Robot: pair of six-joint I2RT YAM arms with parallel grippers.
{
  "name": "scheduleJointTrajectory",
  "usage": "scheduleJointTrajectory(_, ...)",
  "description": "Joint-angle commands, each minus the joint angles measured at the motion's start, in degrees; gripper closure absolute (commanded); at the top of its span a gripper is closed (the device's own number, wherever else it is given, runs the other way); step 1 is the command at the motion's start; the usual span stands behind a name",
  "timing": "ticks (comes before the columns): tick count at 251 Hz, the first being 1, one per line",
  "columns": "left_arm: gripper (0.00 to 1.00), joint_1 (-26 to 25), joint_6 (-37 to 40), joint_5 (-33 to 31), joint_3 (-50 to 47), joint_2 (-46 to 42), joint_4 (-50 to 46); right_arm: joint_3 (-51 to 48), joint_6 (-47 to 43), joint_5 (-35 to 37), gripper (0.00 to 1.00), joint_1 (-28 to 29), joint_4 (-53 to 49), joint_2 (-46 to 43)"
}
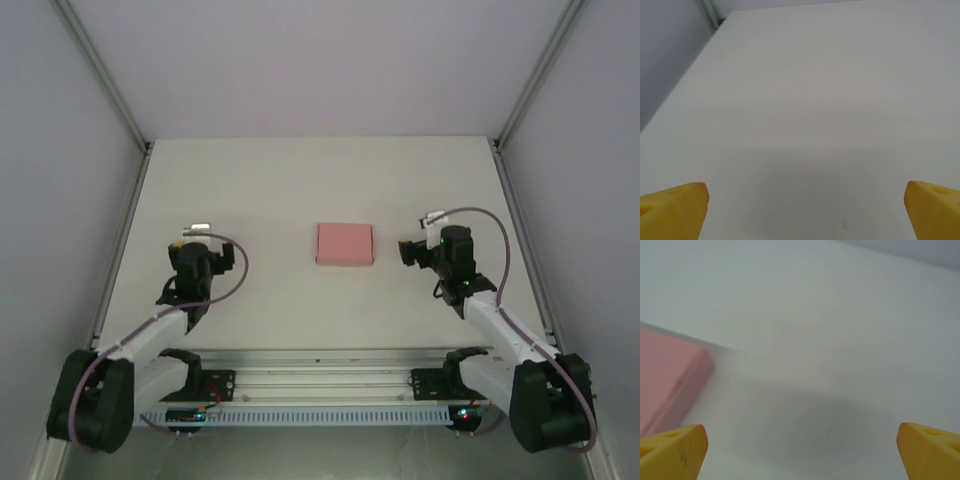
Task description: Assemble paper box
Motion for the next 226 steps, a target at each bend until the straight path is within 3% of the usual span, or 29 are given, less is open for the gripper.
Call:
scheduleJointTrajectory(1, 0.0, 4.91, 4.23, 2.05, -1.93, 4.77, 20.28, -5.69, 5.64, 1.84, 0.01, -2.15, 14.56, 2.72)
scheduleJointTrajectory(34, 0.0, 8.88, 5.2, 7.81, -4.51, 15.95, 36.15, -12.97, 2.5, -1.97, 0.01, -3.03, 39.07, 11.42)
scheduleJointTrajectory(73, 0.0, 9.63, 6.98, 10.75, -3.4, 30.65, 50.11, -11.88, 0.68, -0.96, 0.01, -4.65, 49.19, 20.77)
scheduleJointTrajectory(93, 0.01, 11.09, 4.69, 12.97, -1.67, 26.33, 39.0, -10.55, 1.62, -4.48, 0.01, -7.41, 52.38, 28.67)
scheduleJointTrajectory(104, 0.0, 12.9, 3.29, 14.34, -1.18, 27.66, 40.47, -9.89, 4.86, -4.52, 0.02, -8.13, 59.25, 33.09)
scheduleJointTrajectory(113, 0.0, 14.33, 1.47, 13.97, -0.46, 28.9, 41.01, -8.37, 5.41, -4.07, 0.01, -8.95, 52.01, 30.03)
scheduleJointTrajectory(127, 0.0, 15.86, -0.32, 15.63, 2.29, 26.83, 31.75, -3.77, 5.98, -5.23, 0.01, -11.43, 39.39, 28.35)
scheduleJointTrajectory(141, 0.0, 15.4, 1.17, 16.7, 3.12, 28.4, 33.33, -3.62, 7.96, -3.28, 0.01, -11.35, 43.49, 30.33)
scheduleJointTrajectory(226, 0.0, 14.88, 1.6, 16.34, 3.83, 27.86, 30.83, -2.58, 7.22, -3.87, 0.01, -10.59, 40.35, 30.16)
